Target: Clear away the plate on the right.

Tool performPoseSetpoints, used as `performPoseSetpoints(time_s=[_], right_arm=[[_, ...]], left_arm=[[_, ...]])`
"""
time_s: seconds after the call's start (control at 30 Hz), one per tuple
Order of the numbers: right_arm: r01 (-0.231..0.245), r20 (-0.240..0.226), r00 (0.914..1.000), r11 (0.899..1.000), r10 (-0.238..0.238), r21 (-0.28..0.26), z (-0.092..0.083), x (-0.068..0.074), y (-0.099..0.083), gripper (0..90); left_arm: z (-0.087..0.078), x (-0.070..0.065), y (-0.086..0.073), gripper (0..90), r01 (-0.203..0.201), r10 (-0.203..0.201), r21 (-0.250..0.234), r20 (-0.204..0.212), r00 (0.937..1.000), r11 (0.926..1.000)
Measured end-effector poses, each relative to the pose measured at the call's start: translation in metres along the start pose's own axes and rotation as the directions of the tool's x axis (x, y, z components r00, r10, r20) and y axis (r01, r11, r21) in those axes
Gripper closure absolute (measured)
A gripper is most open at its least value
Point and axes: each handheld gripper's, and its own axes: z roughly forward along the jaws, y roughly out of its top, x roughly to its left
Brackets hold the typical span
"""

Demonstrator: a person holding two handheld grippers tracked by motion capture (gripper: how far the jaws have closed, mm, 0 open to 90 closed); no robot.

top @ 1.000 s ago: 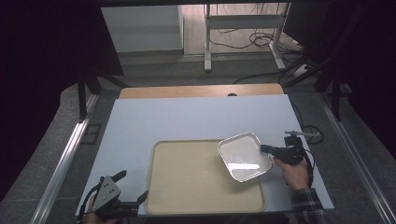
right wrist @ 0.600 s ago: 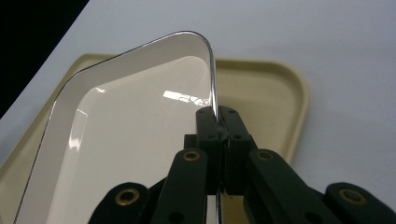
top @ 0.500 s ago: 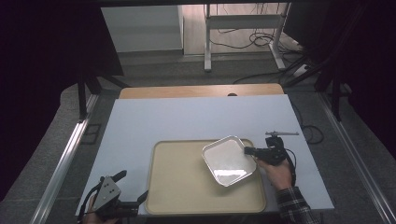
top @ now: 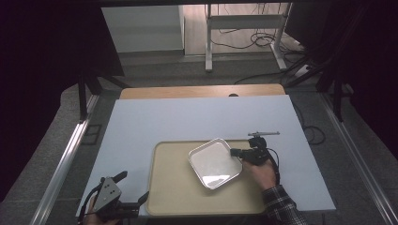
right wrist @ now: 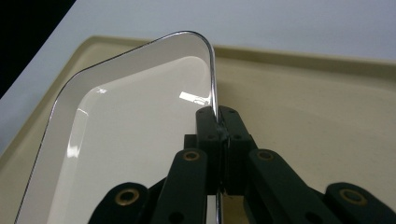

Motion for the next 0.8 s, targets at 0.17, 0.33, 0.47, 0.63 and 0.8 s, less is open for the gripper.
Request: performPoseSetpoints(time_s=[0.17, 0.33, 0.47, 0.63, 0.8], right_arm=[[0.002, 0.023, 0.9997, 1.0, -0.002, 0.009, 0.008, 0.003, 0.0, 88.8], [0.003, 0.04, 0.9992, 1.0, -0.003, 0.013, 0.013, 0.001, -0.001, 87.8], [0.013, 0.039, 0.9991, 1.0, -0.014, 0.014, 0.013, 0.0, -0.001, 86.3], [0.061, 0.07, 0.9957, 0.998, -0.06, -0.01, 0.006, 0.0, 0.002, 76.8], [0.129, 0.062, 0.99, 0.991, -0.127, -0.022, -0.004, 0.005, 0.002, 73.3]], left_arm=[[0.0, 0.0, 0.0, 2.7, -0.005, 0.005, 0.002, 0.0, 1.0, 1.0], [0.0, -0.001, 0.0, 2.7, -0.006, 0.006, 0.002, 0.0, 1.0, 1.0], [0.0, -0.001, 0.0, 2.7, -0.008, 0.008, 0.002, 0.0, 1.0, 1.0], [0.0, -0.001, 0.0, 2.6, -0.008, 0.008, 0.002, 0.0, 1.0, 1.0], [0.0, -0.001, 0.0, 2.6, -0.009, 0.009, 0.001, 0.001, 1.0, 1.0]])
